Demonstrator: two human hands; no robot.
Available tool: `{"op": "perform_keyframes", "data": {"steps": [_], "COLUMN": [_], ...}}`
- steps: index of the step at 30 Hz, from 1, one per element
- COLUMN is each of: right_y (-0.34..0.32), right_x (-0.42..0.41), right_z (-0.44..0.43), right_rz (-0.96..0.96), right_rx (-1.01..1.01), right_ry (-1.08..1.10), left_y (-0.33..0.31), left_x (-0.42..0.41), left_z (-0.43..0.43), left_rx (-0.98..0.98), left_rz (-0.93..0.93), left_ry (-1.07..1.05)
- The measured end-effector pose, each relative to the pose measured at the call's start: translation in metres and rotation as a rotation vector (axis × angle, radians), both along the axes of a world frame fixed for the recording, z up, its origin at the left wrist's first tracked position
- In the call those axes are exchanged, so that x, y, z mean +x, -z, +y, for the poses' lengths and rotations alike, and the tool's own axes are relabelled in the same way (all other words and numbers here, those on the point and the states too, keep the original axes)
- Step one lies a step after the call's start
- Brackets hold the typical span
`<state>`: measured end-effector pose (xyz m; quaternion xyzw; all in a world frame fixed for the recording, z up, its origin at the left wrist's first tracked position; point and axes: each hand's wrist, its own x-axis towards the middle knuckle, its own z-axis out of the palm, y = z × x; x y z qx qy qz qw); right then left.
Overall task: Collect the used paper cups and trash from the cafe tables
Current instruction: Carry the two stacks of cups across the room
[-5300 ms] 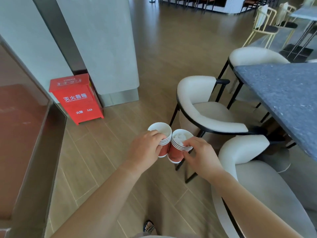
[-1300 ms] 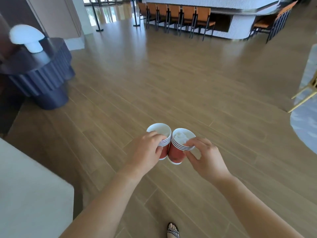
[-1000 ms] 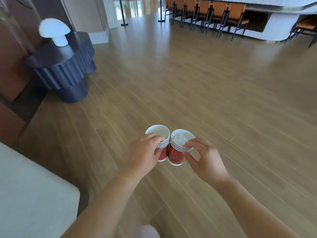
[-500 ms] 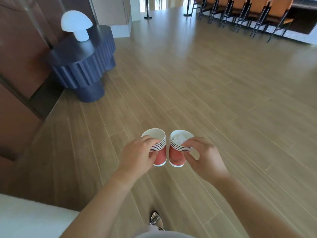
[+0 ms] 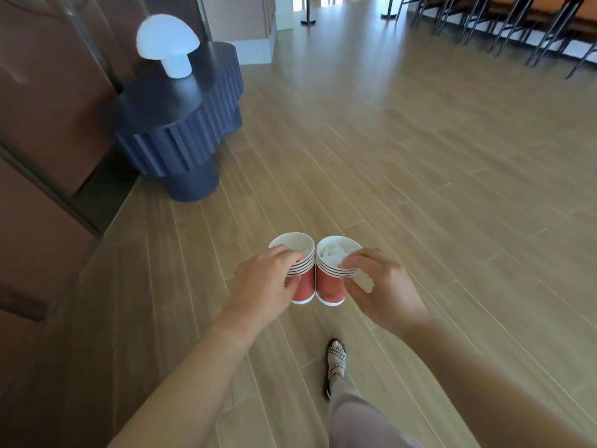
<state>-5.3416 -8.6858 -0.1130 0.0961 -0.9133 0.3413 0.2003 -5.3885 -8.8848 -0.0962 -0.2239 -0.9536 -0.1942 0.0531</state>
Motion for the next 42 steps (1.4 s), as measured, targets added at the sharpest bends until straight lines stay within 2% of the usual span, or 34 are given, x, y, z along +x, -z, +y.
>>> {"op": "perform_keyframes", "data": {"steps": [13,23,29,32,42], "right_y": [0.006,0.027,0.019,0.014,0.028], "right_x": [-0.297,-0.491,-0.624,-0.68,-0.835], "right_z": [0.024,-0.051,-0.103,-0.128,-0.159], "right_rz": [0.044,0.007,0.024,0.035,-0.045], "right_rx": [0.009,0.046,0.074,0.06,0.007], "right_ry": [-0.131,-0.373,-0.379,-0.358,-0.272], "left_y": [0.009,0.032,0.013,0.0,0.019], "left_x": [-0.27,-0.414,-0.543,-0.603,-0.773], "left_z": [0.016,-0.069,-0.133,-0.154,-0.164], "left_rx": [0.054,0.007,-0.054,-0.007,0.005], "left_rz": [-0.032,-0.082,-0.062,-0.009,-0.07], "left_ry": [-0.153,-0.404,-0.335,-0.344,-0.325]}}
